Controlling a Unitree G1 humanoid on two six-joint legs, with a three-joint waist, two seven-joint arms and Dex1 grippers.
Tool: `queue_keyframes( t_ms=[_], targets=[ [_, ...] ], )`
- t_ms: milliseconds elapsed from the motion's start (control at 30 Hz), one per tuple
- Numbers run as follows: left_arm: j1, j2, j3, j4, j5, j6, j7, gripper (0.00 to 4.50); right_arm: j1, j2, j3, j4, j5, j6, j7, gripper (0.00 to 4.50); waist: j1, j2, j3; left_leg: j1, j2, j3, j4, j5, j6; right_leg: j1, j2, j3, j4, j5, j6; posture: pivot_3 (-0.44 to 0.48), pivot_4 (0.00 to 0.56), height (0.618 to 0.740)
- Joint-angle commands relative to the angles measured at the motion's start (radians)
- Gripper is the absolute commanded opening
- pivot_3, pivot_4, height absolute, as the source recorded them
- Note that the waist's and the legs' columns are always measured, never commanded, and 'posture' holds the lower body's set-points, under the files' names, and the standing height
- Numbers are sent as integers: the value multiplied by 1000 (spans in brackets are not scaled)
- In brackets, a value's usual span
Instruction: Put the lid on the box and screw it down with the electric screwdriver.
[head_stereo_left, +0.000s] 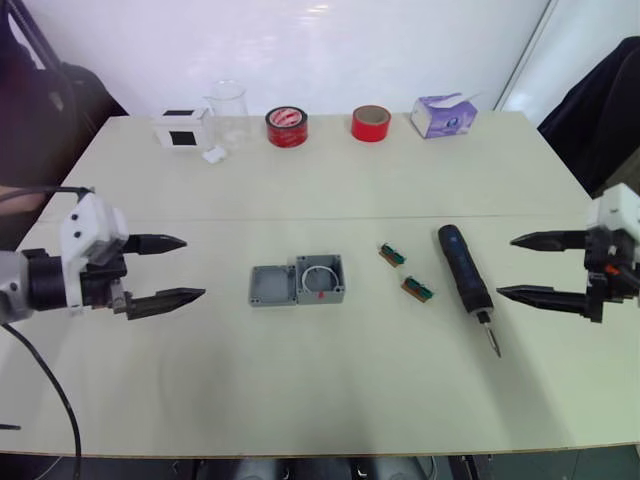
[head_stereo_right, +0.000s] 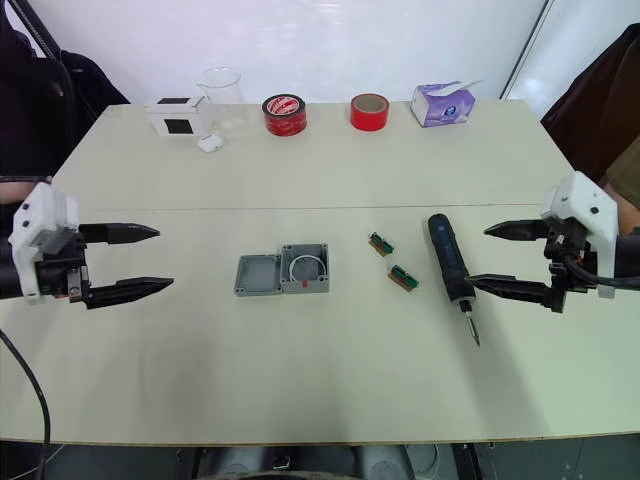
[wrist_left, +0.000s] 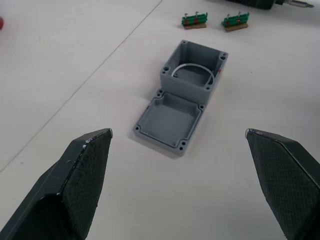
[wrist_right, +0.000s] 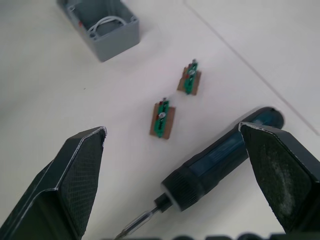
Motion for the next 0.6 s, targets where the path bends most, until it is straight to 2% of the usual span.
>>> queue_keyframes(
  t_ms=[33, 167, 233, 333, 500, 600],
  targets=[
    [-70, -3, -51, -1, -5, -6, 11, 4399, -31, 15, -5, -64, 43, 39, -44, 4500, 0, 0, 0, 0, 0, 0, 0, 0, 0, 0, 0, 0, 0, 0, 0, 0, 150, 740],
    [-201, -41, -164, 36, -16, -8, -4, 4399, -91, 38, 29, -130, 104, 114, -120, 4500, -1, 0, 0, 0, 1, 0, 1, 0, 0, 0, 3, 1, 1, 0, 0, 0, 150, 740],
    [-285, -79, -266, 44, 6, -15, -24, 4399, -124, 57, 55, -159, 132, 132, -151, 4500, -1, 0, 0, 0, 1, 0, 1, 0, 0, 0, 4, 1, 2, 0, 0, 0, 150, 740],
    [-338, -119, -373, 74, 48, -51, -87, 4399, -159, 84, 89, -202, 175, 167, -195, 4500, 0, -1, 0, 1, 1, 0, 2, 0, -1, 1, 5, 1, 2, 0, 1, 0, 150, 740],
    [-475, -270, -609, 203, 224, -178, -137, 4399, -187, 139, 128, -277, 196, 185, -294, 4500, 2, -1, 1, 0, 1, 0, 3, 0, 0, 0, 6, 2, 2, 0, 1, 0, 150, 740],
    [-516, -329, -679, 275, 297, -252, -170, 4399, -170, 156, 121, -312, 208, 200, -335, 4500, 2, -2, 1, -3, 1, -1, 10, 0, 1, 0, 7, 1, 4, 0, 1, 0, 150, 740]
  ],
)
